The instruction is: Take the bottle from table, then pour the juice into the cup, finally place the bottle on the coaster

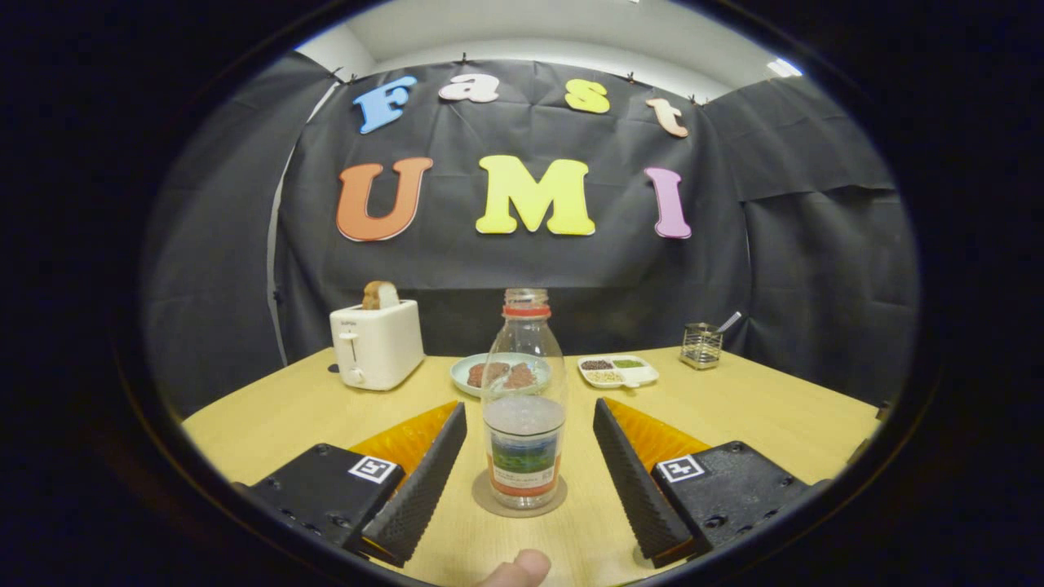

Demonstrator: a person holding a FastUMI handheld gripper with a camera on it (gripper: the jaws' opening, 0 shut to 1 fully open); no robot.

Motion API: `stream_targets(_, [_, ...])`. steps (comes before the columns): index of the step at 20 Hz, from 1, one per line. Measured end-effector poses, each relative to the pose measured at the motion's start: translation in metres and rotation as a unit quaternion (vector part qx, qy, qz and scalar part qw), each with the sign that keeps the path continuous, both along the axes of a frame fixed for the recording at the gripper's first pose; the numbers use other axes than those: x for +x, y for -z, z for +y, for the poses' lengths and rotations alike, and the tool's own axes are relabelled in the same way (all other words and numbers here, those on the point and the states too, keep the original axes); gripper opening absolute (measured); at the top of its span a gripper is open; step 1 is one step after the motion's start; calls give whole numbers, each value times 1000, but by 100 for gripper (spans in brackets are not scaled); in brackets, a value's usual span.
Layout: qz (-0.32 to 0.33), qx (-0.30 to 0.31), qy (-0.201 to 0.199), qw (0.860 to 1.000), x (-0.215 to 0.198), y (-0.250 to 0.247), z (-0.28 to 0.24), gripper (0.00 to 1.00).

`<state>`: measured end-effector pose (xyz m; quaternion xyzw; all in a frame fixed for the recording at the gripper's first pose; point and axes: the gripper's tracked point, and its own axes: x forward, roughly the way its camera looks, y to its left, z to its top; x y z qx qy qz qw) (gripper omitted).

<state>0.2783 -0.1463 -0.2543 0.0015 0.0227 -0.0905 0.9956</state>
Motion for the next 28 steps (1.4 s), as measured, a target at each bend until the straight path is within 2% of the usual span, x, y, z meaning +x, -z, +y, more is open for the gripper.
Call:
stream_targets(4, [1, -14, -16, 1000, -33, -22, 4, 100])
stream_targets(9, [-14, -48, -15, 999, -87, -63, 7, 100])
stream_targets(15, [-34, -36, -21, 999, -147, -126, 37, 100])
stream_targets(21, [-54, -11, -56, 997, -220, -199, 69, 100])
stream_targets(24, [-53, 0, -74, 996, -251, -219, 76, 99])
stream_targets(28, [-50, -8, -84, 995, -267, -235, 81, 99])
